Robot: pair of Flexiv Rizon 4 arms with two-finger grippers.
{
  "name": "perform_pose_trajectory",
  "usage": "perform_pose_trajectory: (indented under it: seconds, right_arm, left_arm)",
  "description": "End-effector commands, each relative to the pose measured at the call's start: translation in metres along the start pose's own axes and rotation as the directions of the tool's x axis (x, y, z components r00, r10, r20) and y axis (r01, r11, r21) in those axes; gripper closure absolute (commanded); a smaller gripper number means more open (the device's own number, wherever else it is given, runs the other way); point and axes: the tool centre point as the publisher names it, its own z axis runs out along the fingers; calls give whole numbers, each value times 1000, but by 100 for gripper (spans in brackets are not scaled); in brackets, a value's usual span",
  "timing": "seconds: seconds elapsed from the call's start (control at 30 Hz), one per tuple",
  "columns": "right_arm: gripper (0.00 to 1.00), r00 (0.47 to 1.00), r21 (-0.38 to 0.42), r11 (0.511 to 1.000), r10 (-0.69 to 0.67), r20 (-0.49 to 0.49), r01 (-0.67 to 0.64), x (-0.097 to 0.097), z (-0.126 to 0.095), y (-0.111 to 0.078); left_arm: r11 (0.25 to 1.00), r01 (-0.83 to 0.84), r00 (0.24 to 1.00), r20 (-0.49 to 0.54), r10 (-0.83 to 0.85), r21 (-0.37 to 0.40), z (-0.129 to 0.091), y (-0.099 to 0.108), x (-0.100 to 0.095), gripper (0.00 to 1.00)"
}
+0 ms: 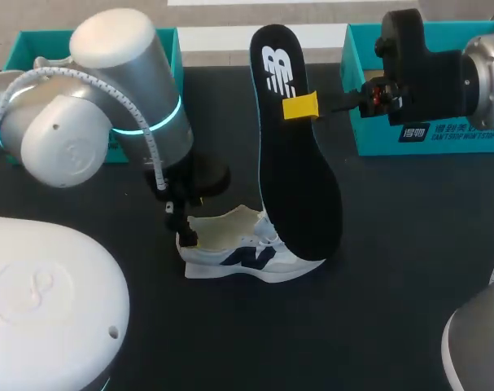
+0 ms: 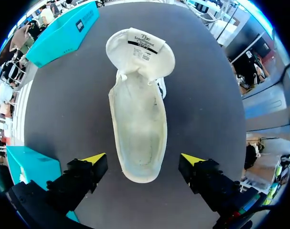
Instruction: Take the shoe out of the shoebox, open the shoe tongue, remove and reinsert the insole, then place the shoe into the shoebox
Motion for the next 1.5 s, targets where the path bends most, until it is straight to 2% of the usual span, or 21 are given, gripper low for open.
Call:
perform_pose_trajectory:
  seconds: [0.03, 0.37, 0.5, 0.53, 0.67, 0.77, 0.93, 1.03, 1.1, 1.13, 1.2, 1.23, 1.37, 1.4, 1.43, 1.47, 1.5]
  right_arm:
    - [100, 1000, 5, 1000, 2, 1, -2, -2, 5, 3]
    - [100, 1000, 5, 1000, 2, 1, -2, -2, 5, 3]
    - [100, 1000, 5, 1000, 2, 1, -2, -2, 5, 3]
    - [100, 1000, 5, 1000, 2, 1, -2, -2, 5, 3]
    - [100, 1000, 5, 1000, 2, 1, -2, -2, 5, 3]
    - [100, 1000, 5, 1000, 2, 1, -2, -2, 5, 3]
    - [100, 1000, 5, 1000, 2, 1, -2, -2, 5, 3]
    - [100, 1000, 5, 1000, 2, 1, -2, -2, 5, 3]
    - [100, 1000, 5, 1000, 2, 1, -2, -2, 5, 3]
    - [100, 1000, 5, 1000, 2, 1, -2, -2, 5, 3]
    - [100, 1000, 5, 1000, 2, 1, -2, -2, 5, 3]
    - [100, 1000, 5, 1000, 2, 1, -2, -2, 5, 3]
    - [100, 1000, 5, 1000, 2, 1, -2, -2, 5, 3]
    - [100, 1000, 5, 1000, 2, 1, -2, -2, 5, 3]
    - [100, 1000, 5, 1000, 2, 1, -2, -2, 5, 3]
    - [100, 1000, 5, 1000, 2, 1, -2, -2, 5, 3]
    - [100, 1000, 5, 1000, 2, 1, -2, -2, 5, 3]
  left_arm:
    - [1000, 1, 1000, 6, -1, -2, 4, -6, -6, 0]
    - [999, 7, 999, 38, -9, 47, 21, -36, -35, 0]
    - [999, 5, 999, 35, -7, 51, 38, -47, -45, 23]
    - [998, 7, 999, 34, -9, 62, 43, -49, -47, 23]
    - [998, 19, 1000, 19, -20, 53, 58, -55, -52, 20]
    - [999, 24, 999, 25, -25, 43, 67, -61, -52, 28]
    - [999, 29, 999, 26, -30, 40, 76, -69, -50, 27]
    - [999, 27, 999, 25, -28, 38, 82, -74, -48, 30]
    - [999, 30, 999, 25, -31, 44, 84, -76, -46, 37]
    - [998, 32, 999, 24, -33, 47, 85, -76, -46, 51]
    - [998, 37, 999, 22, -38, 49, 87, -76, -45, 53]
    - [998, 38, 999, 21, -39, 49, 87, -76, -45, 62]
    - [998, 37, 999, 15, -38, 53, 84, -72, -40, 78]
    - [998, 38, 999, 12, -39, 53, 83, -69, -39, 88]
    - [998, 38, 999, 9, -39, 51, 83, -68, -38, 92]
    - [998, 37, 999, 1, -38, 52, 82, -67, -37, 100]
    - [998, 34, 999, -9, -33, 49, 81, -66, -36, 100]
